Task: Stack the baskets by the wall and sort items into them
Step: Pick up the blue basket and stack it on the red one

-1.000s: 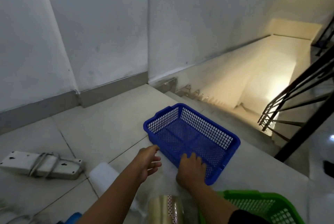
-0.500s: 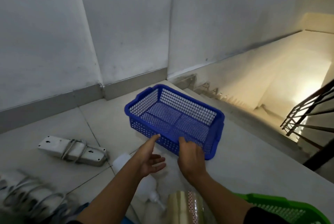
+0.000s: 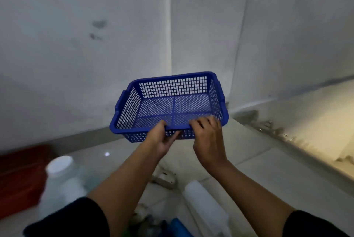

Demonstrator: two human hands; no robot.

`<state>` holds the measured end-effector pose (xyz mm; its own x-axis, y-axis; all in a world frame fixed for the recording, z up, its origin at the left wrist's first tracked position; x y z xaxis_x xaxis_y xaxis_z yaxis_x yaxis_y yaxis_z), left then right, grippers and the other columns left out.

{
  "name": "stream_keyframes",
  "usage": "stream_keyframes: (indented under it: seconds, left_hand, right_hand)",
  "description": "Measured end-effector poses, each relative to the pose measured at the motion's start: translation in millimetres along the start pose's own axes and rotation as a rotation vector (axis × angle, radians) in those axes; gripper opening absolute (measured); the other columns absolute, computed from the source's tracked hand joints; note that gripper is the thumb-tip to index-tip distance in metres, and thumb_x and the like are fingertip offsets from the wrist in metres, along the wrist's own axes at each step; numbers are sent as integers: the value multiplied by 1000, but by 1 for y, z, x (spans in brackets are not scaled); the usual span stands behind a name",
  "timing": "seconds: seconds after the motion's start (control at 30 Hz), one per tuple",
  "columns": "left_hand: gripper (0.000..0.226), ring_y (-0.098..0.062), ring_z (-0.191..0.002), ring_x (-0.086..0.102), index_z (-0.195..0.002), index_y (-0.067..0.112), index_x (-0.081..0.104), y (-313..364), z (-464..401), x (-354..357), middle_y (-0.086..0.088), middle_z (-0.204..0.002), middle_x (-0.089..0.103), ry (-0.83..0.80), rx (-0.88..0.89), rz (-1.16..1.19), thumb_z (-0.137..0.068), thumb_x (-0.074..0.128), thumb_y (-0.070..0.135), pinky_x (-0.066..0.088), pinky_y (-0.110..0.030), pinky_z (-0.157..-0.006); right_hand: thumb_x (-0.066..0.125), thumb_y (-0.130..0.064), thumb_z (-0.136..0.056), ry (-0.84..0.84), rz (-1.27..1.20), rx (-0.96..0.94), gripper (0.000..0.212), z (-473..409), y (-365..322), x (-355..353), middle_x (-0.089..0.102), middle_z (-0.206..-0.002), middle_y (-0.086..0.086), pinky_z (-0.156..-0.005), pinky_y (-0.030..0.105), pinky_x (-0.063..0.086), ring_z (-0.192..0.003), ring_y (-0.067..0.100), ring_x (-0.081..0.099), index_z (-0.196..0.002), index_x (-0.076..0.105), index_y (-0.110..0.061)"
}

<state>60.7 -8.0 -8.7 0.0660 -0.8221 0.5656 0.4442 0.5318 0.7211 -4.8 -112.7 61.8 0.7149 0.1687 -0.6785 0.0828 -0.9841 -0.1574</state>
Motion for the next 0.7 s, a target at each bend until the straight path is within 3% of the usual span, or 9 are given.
stream_keyframes:
  seconds: [0.1,0.17,0.23,0.33,0.47,0.5,0.6,0.7]
  left_hand:
    - [12,-28,-96,61,-101,0,49,76,26,-32,-17,-109,55,61,111,1,-94,45,8,52,-22,-63]
    - [12,-36,-112,59,-100,0,49,123,48,-62,-22,-114,53,99,158,-15,-94,44,9,52,-21,-61]
    - [13,-39,-114,58,-88,1,50,163,68,-97,-23,-115,53,137,204,-18,-95,43,9,56,-24,-57]
    - [14,-40,-108,61,-82,3,48,213,87,-167,-25,-115,53,187,271,-8,-94,43,9,56,-23,-46]
    - [13,-35,-73,68,-84,2,47,252,103,-274,-19,-102,58,269,315,70,-93,46,11,55,-23,-40]
    - [16,-35,-72,68,-80,3,46,257,107,-303,-18,-98,57,315,315,88,-93,46,12,54,-23,-41]
    - [18,-35,-104,61,-77,4,46,260,115,-373,-17,-103,54,419,297,117,-94,45,12,54,-24,-42]
    - [16,-39,-101,58,-79,5,49,250,112,-439,-21,-104,52,464,226,108,-93,43,8,53,-24,-40]
  right_hand:
    - [69,-9,-76,101,-84,10,27,-35,-60,-15,66,-107,17,-103,50,41,-106,36,60,-103,69,-4]
    - [73,-13,-76,120,-189,36,34,-50,-106,-21,63,-116,17,-106,51,39,-115,35,56,-109,67,-5]
    - [72,-12,-76,121,-318,65,36,-60,-149,-24,61,-121,16,-105,52,42,-118,33,53,-112,67,-6]
    - [66,-14,-79,-29,-457,93,35,-71,-216,-9,56,-131,10,-108,41,38,-122,28,46,-113,68,-11]
    - [66,-17,-83,-272,-546,32,29,-66,-317,25,45,-140,10,-108,34,36,-130,25,38,-112,69,-15]
    - [66,-17,-83,-338,-546,11,30,-60,-343,37,42,-142,10,-109,33,34,-132,26,35,-112,68,-15]
    - [66,-12,-80,-466,-573,17,31,-39,-399,74,29,-150,14,-115,33,29,-137,28,30,-110,67,-7]
    - [59,-15,-81,-570,-562,148,25,-13,-435,123,43,-135,23,-110,40,34,-128,34,34,-100,67,-2]
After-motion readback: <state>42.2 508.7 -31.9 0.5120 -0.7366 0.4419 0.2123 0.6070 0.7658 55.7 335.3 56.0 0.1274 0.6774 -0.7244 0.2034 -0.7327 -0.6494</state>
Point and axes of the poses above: each hand's wrist, its own z-axis away from the middle knuckle, its own x-axis out of the palm, y = z × x, the point moved 9 cm from there along -z, towards the middle knuckle
